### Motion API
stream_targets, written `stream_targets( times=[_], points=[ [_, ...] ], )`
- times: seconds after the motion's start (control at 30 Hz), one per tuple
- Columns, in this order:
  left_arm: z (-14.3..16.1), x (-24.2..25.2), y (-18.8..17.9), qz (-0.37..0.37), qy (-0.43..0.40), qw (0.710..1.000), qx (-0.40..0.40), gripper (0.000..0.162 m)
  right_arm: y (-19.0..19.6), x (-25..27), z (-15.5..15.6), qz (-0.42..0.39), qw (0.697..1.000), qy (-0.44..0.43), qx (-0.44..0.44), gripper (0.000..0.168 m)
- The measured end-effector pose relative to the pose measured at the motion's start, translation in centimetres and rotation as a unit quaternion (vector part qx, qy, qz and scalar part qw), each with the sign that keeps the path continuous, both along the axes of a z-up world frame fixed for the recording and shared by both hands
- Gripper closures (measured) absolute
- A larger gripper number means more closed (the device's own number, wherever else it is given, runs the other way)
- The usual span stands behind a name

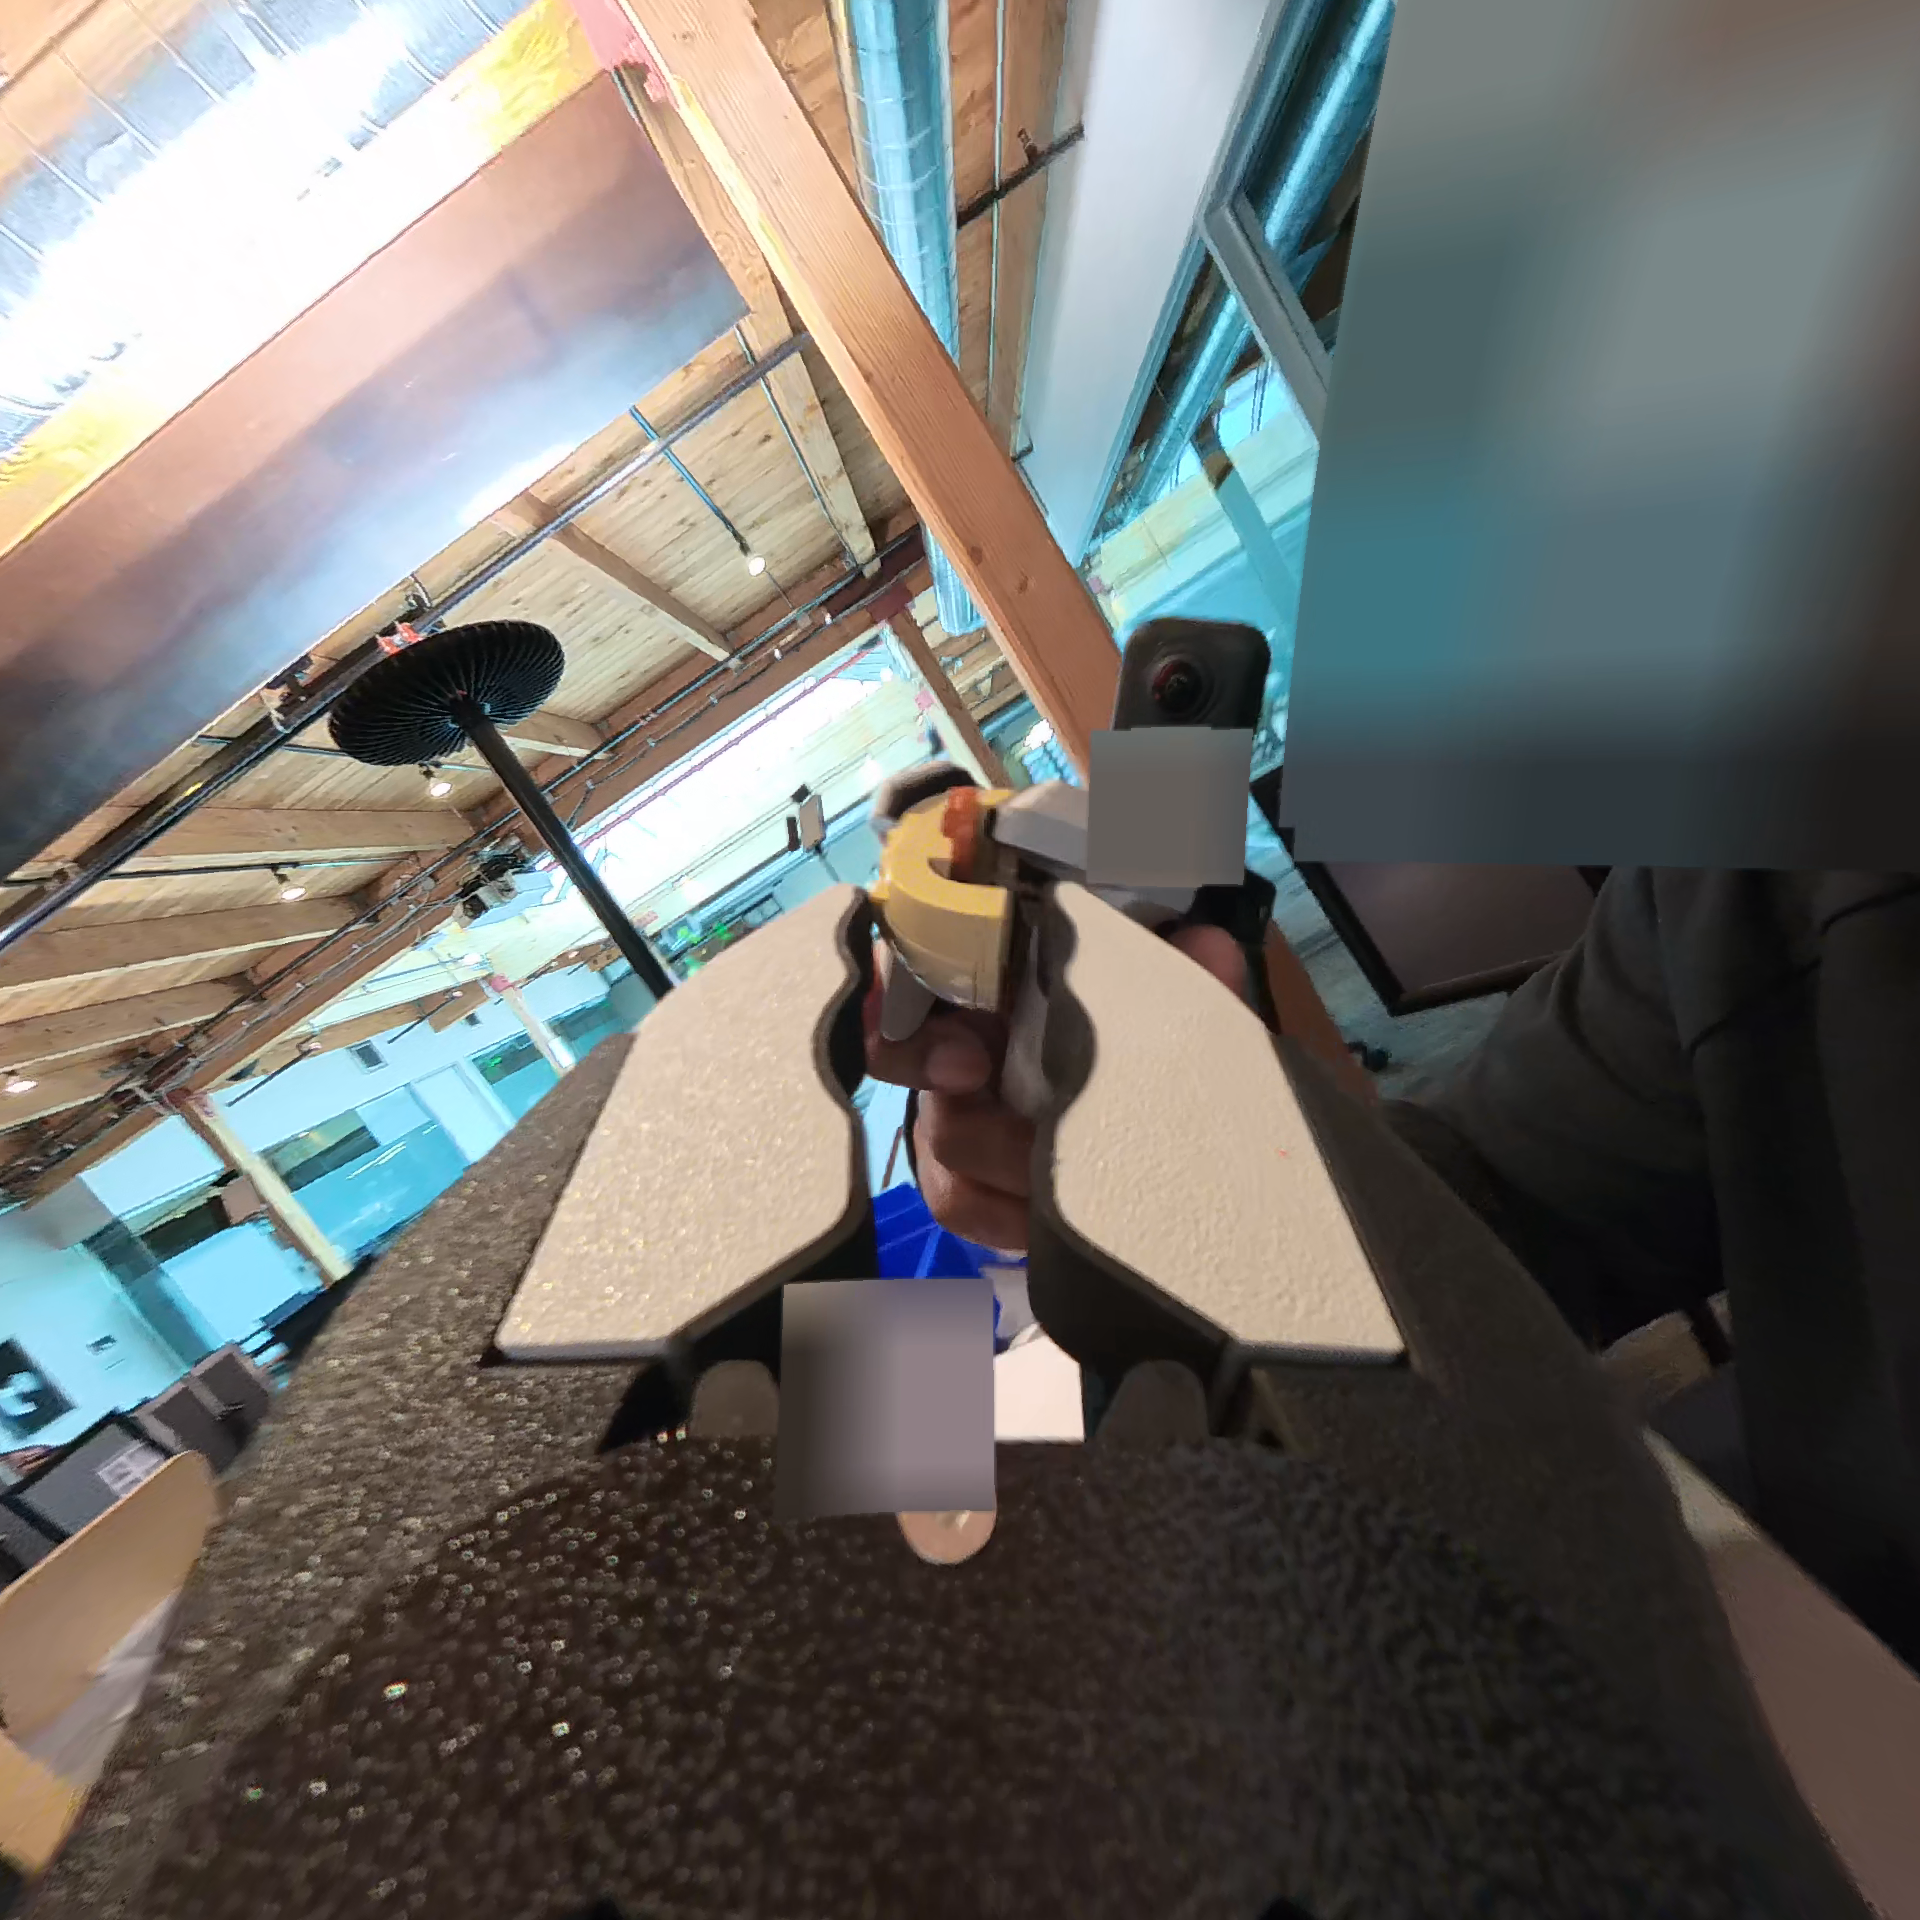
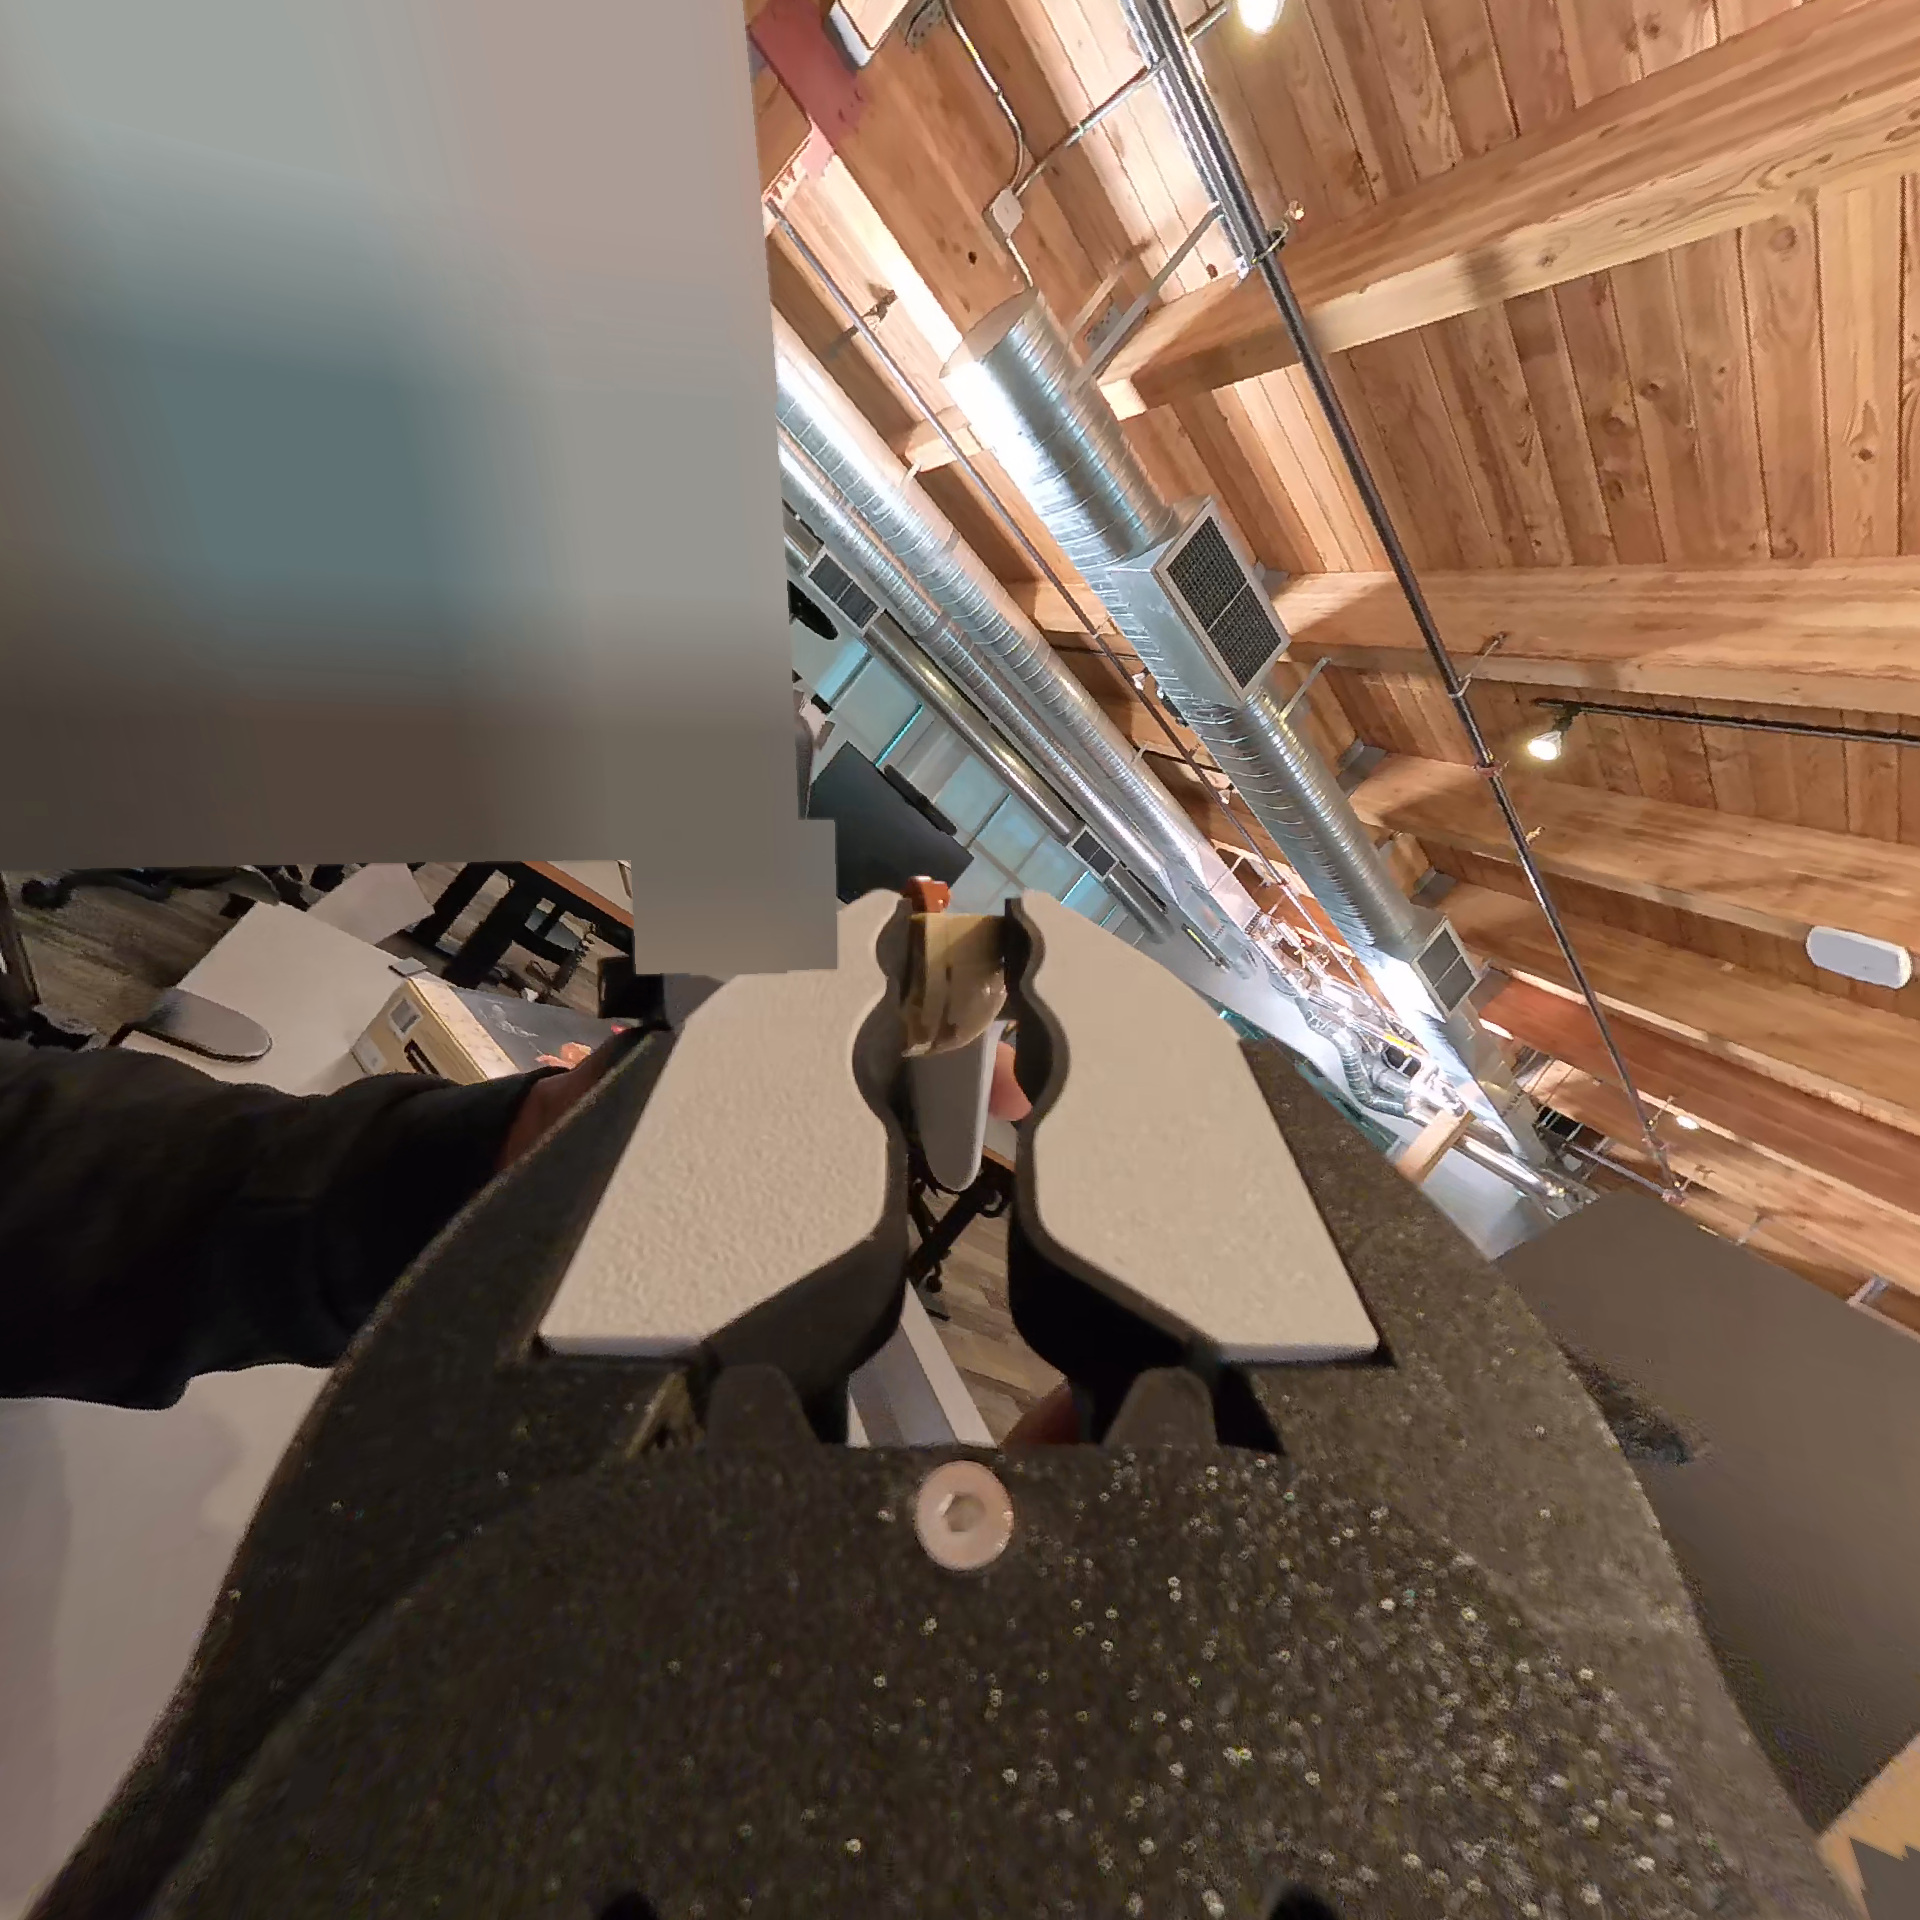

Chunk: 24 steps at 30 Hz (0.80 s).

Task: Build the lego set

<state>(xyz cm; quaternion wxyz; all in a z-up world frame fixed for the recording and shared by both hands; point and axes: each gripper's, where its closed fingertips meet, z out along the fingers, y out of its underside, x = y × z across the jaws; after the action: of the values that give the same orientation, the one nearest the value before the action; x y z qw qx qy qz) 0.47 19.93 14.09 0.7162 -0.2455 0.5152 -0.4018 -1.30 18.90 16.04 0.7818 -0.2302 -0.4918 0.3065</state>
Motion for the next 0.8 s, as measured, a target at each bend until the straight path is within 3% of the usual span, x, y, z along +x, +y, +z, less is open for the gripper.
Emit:
stream_targets(
  times=[0.3, 0.67, 0.8],
  points=[
    [-0.3, 0.4, 0.3, 0.041, 0.013, 0.999, 0.028, 0.13, -0.1, 0.0, 0.1, 0.023, 1.0, 0.012, -0.018, 0.152],
    [-0.4, 0.3, -0.2, 0.023, 0.018, 0.999, 0.024, 0.14, -0.8, 0.1, -0.1, 0.039, 0.999, 0.004, -0.001, 0.152],
    [-0.3, 0.4, -0.4, 0.016, 0.008, 1.0, 0.021, 0.14, -1.1, 0.1, -0.5, 0.049, 0.999, -0.014, -0.001, 0.142]
  ],
)
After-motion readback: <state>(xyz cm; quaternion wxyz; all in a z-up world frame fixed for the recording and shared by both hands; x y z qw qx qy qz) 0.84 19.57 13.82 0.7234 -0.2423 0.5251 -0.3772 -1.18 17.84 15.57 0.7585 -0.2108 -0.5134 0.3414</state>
